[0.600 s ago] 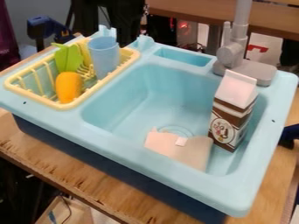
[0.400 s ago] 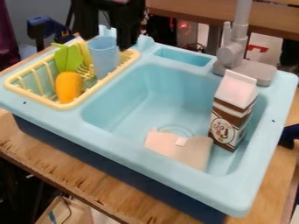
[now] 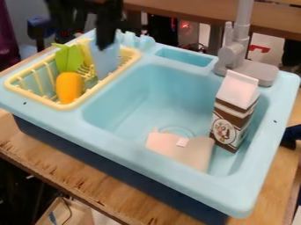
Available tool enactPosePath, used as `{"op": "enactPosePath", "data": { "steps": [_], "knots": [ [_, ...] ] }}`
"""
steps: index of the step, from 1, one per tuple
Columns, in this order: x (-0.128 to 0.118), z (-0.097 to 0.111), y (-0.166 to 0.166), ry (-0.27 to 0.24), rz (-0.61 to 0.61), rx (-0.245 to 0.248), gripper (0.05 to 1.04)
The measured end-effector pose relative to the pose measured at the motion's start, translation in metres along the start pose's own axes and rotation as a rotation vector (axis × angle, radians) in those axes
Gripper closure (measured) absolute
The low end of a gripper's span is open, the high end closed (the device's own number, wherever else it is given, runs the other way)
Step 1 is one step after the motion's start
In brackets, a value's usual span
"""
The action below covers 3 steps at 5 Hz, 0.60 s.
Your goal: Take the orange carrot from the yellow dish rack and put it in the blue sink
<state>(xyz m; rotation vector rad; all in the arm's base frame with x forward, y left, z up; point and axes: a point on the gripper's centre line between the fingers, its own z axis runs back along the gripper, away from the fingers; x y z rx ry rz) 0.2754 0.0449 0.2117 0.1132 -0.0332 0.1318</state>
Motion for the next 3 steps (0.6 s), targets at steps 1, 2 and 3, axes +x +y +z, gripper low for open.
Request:
{"op": "enactPosePath", "data": {
  "steps": [1, 2, 3],
  "knots": [
    [-0.01, -0.011, 0.023, 0.007, 0.076, 0.035, 0.075],
    [-0.013, -0.019, 0.037, -0.007, 0.128, 0.046, 0.075],
    [-0.01, -0.03, 0.045, -0.039, 0.15, 0.042, 0.075]
  ]
}}
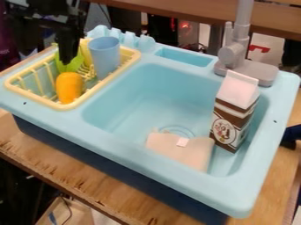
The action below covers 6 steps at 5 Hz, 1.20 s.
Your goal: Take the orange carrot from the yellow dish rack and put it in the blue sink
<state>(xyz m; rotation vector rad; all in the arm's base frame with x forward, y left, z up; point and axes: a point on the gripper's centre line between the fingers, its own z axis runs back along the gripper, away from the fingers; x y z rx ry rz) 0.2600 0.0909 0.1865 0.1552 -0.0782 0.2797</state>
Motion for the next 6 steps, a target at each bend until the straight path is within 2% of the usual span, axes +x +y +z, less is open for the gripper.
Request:
{"op": "enactPosePath", "data": {
  "steps": [1, 3, 4, 5, 6],
  "knots": [
    [0.005, -0.014, -0.004, -0.026, 0.008, -0.044, 0.075],
    [0.02, -0.047, -0.002, -0.045, 0.054, -0.135, 0.075],
    [0.023, -0.059, -0.001, -0.009, 0.067, -0.135, 0.075],
    [0.024, -0.067, 0.002, 0.034, 0.073, -0.113, 0.075],
    [0.025, -0.073, 0.0, 0.051, 0.082, -0.112, 0.075]
  ]
}}
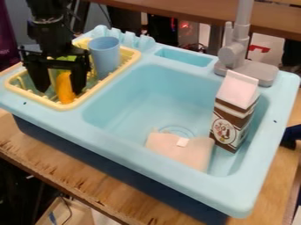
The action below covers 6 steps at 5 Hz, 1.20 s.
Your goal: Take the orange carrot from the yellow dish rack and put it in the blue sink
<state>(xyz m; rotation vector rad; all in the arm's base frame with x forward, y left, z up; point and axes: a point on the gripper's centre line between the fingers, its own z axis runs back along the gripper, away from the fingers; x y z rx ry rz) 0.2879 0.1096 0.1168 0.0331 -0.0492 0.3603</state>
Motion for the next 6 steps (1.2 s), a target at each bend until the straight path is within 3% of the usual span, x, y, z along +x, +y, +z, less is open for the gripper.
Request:
{"op": "enactPosePath", "data": {
  "steps": [1, 2, 3, 4, 5, 6],
  "knots": [
    [0.002, -0.004, -0.012, -0.021, 0.0, -0.033, 0.133],
    [-0.005, -0.012, -0.02, -0.008, 0.014, -0.041, 0.397],
    [-0.006, -0.01, -0.023, -0.034, 0.067, -0.048, 0.603],
    [-0.009, -0.006, -0.026, -0.029, 0.082, -0.03, 0.689],
    [-0.012, 0.017, -0.021, -0.044, 0.109, 0.023, 0.731],
    [-0.009, 0.054, -0.014, -0.132, 0.163, 0.052, 0.737]
  ]
}}
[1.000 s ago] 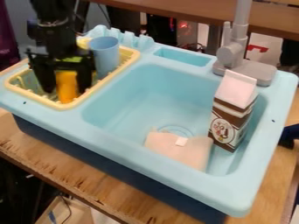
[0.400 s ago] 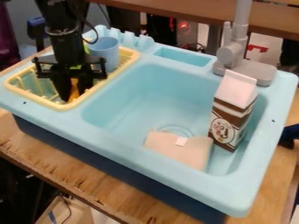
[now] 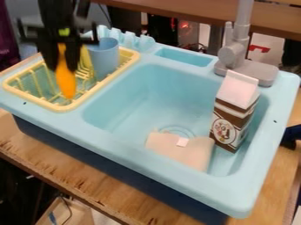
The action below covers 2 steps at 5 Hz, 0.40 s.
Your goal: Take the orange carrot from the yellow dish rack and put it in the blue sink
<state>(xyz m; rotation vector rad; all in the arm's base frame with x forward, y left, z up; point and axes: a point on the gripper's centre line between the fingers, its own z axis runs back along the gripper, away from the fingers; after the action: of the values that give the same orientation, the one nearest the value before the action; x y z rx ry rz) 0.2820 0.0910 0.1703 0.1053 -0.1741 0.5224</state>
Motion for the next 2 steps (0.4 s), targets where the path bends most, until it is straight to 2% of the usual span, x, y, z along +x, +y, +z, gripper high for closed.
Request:
{"op": "enactPosePath", "data": {
  "steps": [1, 2],
  "knots": [
    [0.003, 0.04, 0.002, -0.084, 0.058, 0.032, 0.737],
    [0.0, 0.064, -0.009, -0.132, 0.154, 0.006, 0.737]
  ]
}}
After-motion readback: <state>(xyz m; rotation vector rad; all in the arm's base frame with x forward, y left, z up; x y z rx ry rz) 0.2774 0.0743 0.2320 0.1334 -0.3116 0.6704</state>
